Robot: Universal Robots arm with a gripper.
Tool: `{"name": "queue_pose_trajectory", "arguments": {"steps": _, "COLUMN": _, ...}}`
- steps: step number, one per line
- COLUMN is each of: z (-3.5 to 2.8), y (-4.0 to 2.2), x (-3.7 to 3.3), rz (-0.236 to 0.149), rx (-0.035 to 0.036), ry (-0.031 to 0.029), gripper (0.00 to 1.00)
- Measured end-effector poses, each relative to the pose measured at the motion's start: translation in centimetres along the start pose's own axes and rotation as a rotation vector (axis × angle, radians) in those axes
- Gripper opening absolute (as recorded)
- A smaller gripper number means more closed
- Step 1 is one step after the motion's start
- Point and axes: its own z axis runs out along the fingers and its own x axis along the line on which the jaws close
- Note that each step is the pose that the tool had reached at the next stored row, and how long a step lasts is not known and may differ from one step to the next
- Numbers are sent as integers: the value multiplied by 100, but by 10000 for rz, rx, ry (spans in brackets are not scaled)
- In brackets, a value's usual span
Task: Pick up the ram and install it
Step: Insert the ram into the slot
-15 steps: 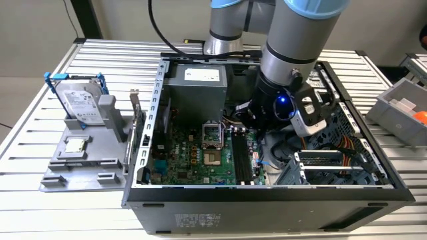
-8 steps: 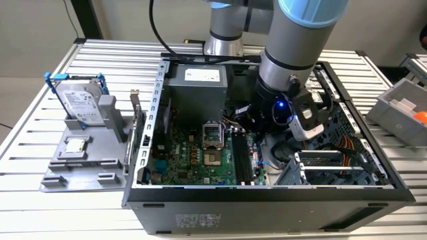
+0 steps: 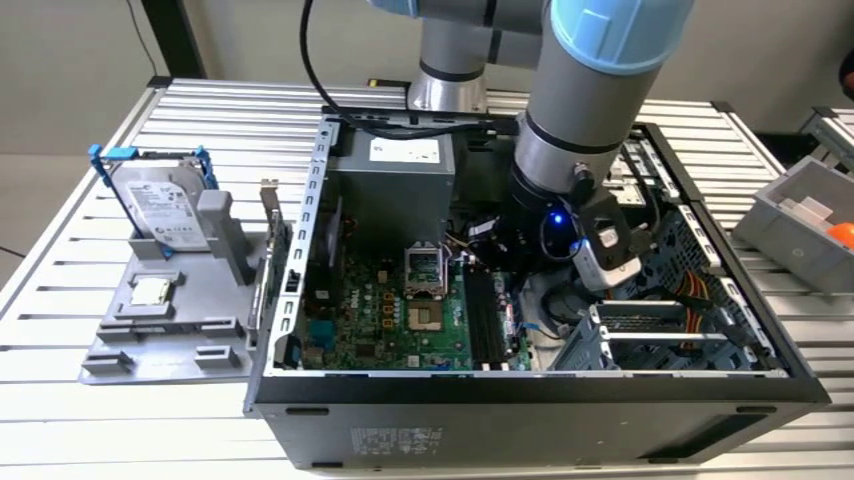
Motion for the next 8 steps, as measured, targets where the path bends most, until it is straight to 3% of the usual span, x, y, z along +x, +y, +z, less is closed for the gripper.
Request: {"name": "queue_pose_trajectory", "arguments": {"steps": 8, "z": 10, "y": -5, "x": 0, "rz": -19, "rx": 4, "ry": 2, "gripper": 0}}
